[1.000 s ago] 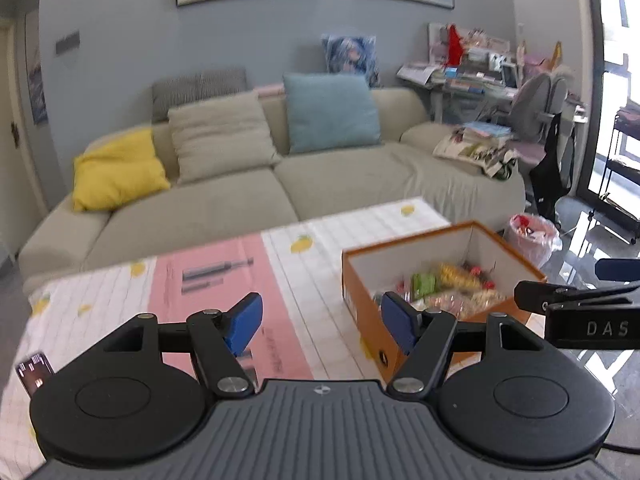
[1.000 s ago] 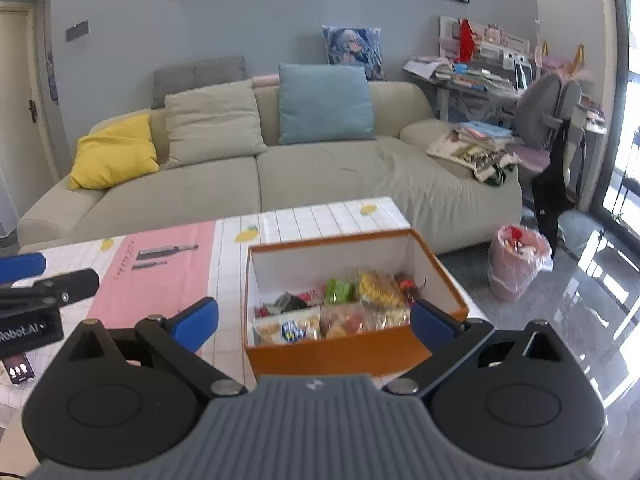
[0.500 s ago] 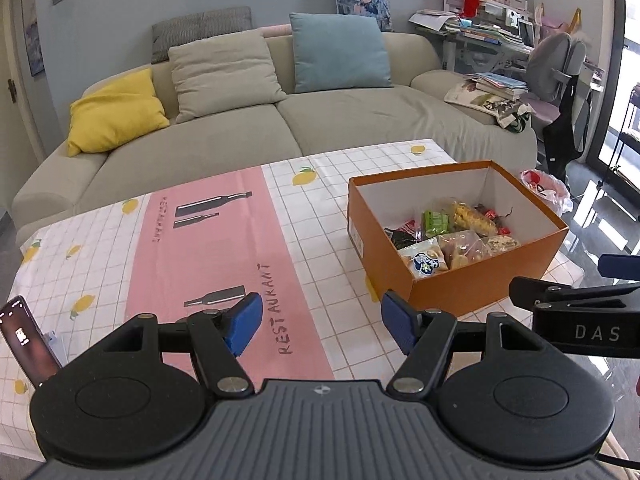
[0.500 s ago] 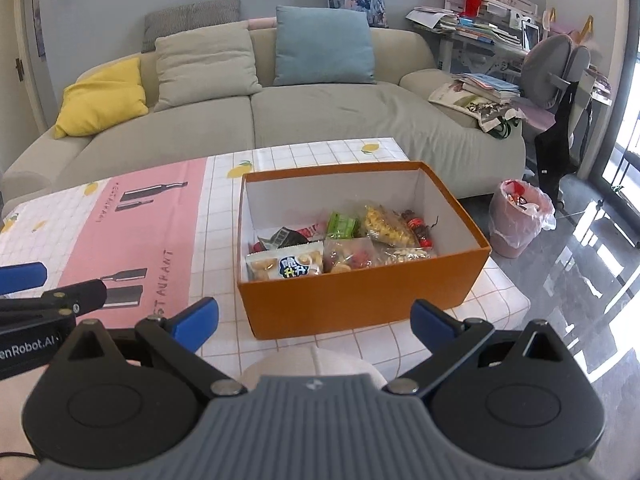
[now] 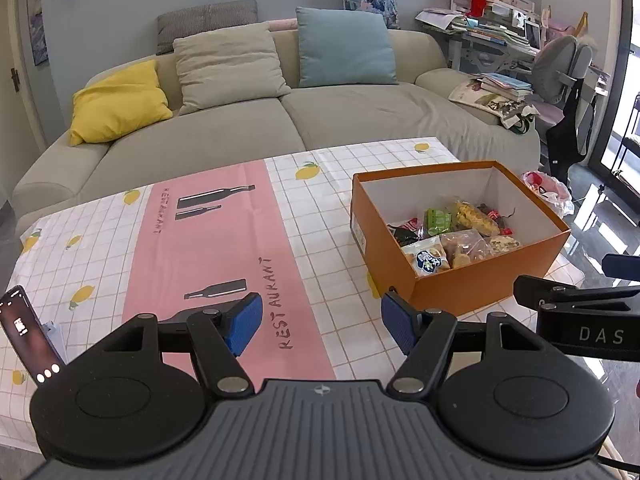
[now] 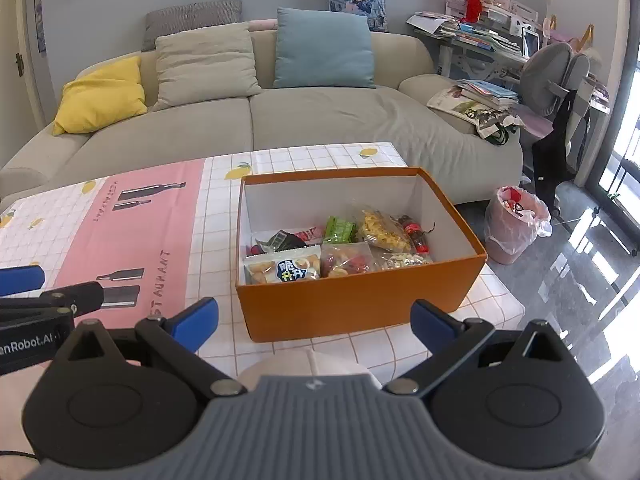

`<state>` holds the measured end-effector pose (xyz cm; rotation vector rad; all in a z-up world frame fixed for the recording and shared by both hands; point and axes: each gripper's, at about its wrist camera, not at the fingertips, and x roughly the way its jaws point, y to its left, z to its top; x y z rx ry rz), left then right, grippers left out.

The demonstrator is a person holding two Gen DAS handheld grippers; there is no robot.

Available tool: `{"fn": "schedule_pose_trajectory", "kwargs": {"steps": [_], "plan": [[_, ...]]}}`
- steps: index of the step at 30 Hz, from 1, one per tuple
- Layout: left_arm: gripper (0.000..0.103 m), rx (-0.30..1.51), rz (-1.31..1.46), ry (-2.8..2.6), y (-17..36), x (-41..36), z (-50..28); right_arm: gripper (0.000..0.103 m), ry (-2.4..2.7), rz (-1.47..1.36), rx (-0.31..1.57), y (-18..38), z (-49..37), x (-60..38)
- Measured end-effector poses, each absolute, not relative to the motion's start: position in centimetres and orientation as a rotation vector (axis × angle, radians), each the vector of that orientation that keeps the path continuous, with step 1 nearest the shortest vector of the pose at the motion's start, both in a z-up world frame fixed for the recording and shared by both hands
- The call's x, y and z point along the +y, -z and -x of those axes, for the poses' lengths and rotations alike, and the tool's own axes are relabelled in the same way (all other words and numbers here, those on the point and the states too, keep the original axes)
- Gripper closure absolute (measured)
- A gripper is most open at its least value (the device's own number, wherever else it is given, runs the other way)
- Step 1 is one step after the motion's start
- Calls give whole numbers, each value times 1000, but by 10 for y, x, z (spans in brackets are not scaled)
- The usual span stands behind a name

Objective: Organize snacks

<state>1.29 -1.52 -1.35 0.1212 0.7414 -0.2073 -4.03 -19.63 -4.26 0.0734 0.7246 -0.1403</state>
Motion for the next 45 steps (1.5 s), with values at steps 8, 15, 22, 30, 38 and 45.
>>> {"fn": "schedule_pose_trajectory", "kwargs": {"steps": [8,15,22,30,38,45], "plan": [[23,746,-119,209,13,-15,-13,3,139,-59,726,43,40,-194],[23,752,-117,207,13,-15,-14,3,141,-54,724,42,41,-193],[23,752,-117,207,13,-15,-14,3,142,-50,726,42,40,-193],[23,751,-111,204,14,-16,-11,3,138,-46,723,42,41,-194],[23,752,-110,204,14,-16,-11,3,137,-43,720,42,42,-195],[23,755,-108,204,13,-17,-10,3,138,-43,719,42,43,-194]]}}
